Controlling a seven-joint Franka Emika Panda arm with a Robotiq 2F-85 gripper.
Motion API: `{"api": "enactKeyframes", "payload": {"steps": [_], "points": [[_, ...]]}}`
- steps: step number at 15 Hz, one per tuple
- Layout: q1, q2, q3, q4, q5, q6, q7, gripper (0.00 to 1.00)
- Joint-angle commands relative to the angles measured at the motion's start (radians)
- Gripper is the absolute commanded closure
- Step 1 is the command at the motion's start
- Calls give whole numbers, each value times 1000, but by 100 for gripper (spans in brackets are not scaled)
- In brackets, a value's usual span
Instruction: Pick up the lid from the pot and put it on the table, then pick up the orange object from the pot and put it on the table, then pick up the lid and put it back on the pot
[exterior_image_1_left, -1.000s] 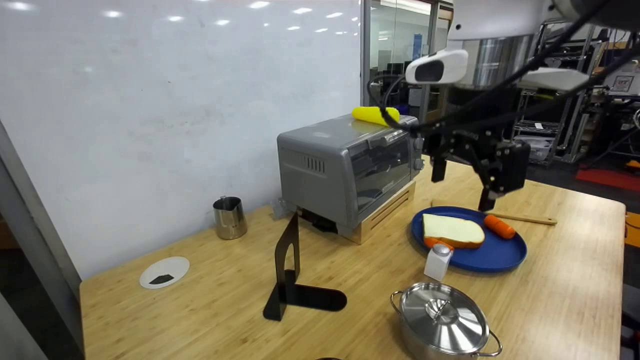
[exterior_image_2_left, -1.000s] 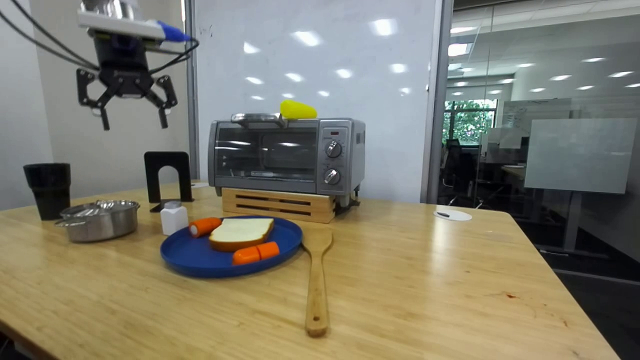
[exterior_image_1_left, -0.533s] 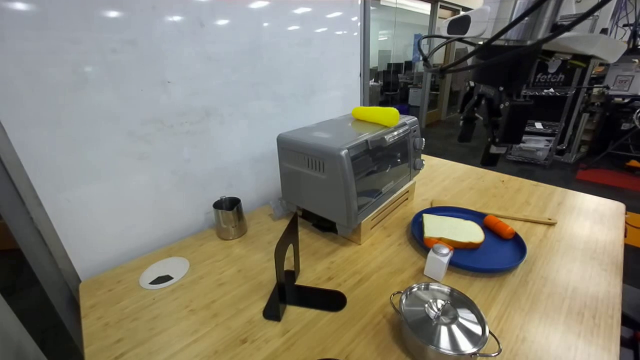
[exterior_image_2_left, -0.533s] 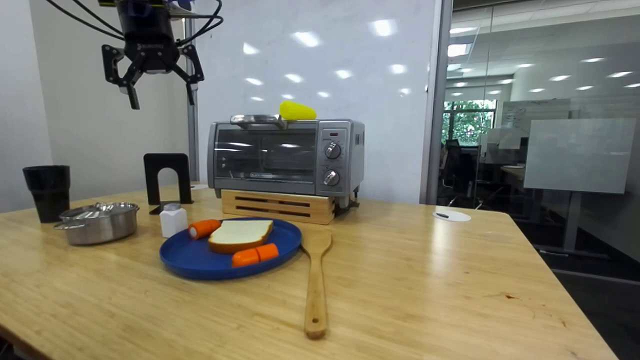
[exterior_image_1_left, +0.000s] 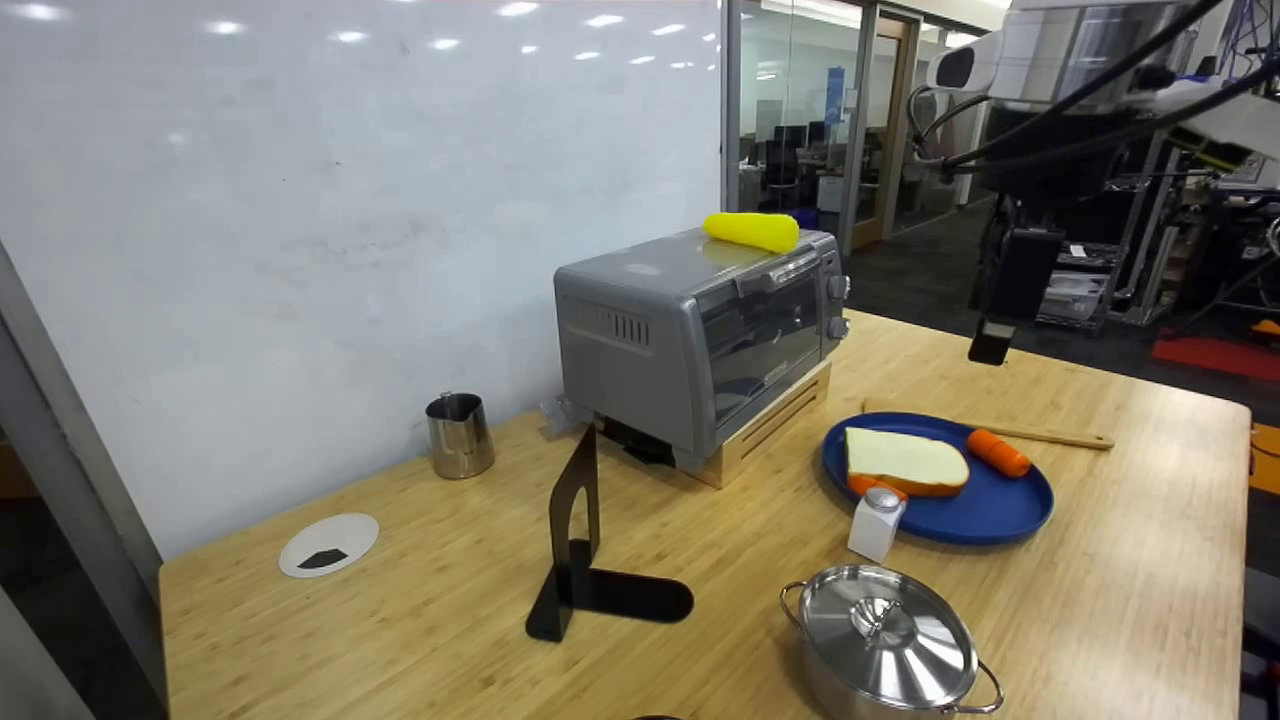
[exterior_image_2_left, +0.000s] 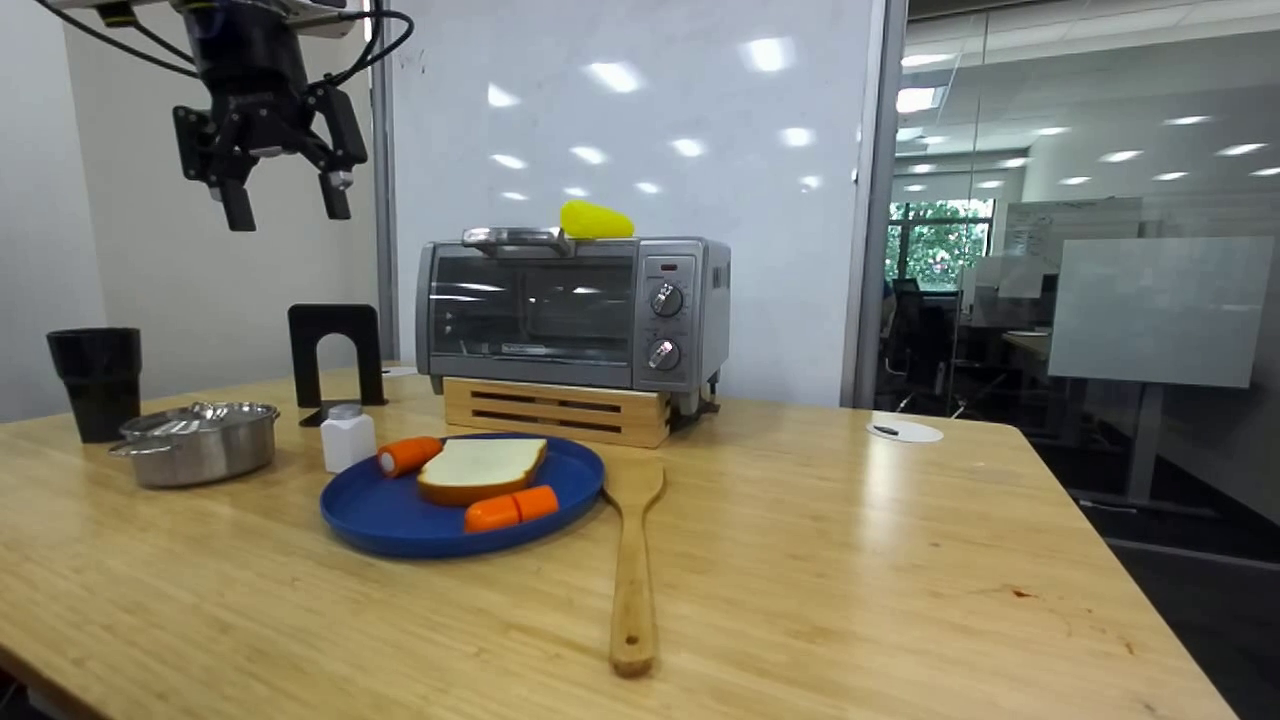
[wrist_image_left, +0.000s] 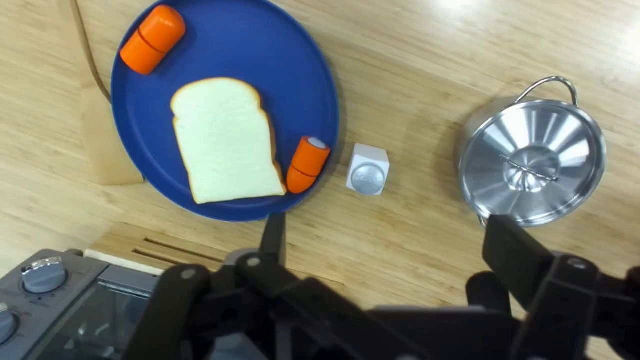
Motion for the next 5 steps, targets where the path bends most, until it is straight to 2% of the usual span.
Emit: {"api": "enactKeyframes", "payload": {"steps": [1,5], "points": [[-8,-6,9,-4,5,-1,6,0],[-9,-11,9,-8,6,1,11,0]]}}
